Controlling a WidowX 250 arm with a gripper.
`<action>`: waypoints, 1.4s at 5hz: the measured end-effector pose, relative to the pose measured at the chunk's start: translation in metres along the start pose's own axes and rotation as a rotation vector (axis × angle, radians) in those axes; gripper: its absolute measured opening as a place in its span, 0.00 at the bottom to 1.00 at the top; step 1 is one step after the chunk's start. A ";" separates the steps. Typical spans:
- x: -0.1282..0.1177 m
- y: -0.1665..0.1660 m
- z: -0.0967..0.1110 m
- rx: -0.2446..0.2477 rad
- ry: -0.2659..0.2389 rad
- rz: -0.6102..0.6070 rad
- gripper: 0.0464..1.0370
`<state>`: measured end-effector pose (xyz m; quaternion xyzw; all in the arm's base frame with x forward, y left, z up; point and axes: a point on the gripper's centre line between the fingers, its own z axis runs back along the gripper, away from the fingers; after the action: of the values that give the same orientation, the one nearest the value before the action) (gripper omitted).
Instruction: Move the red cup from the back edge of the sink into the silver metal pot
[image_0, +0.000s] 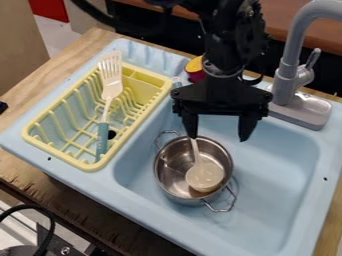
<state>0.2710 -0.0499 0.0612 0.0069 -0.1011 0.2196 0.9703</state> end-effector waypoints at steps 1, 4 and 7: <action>-0.004 0.002 -0.005 0.016 0.023 -0.002 0.96; 0.059 0.009 0.007 0.041 -0.070 0.329 0.96; 0.117 0.017 -0.008 0.091 -0.190 0.678 0.96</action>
<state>0.3686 0.0153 0.0761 0.0365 -0.1774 0.5317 0.8274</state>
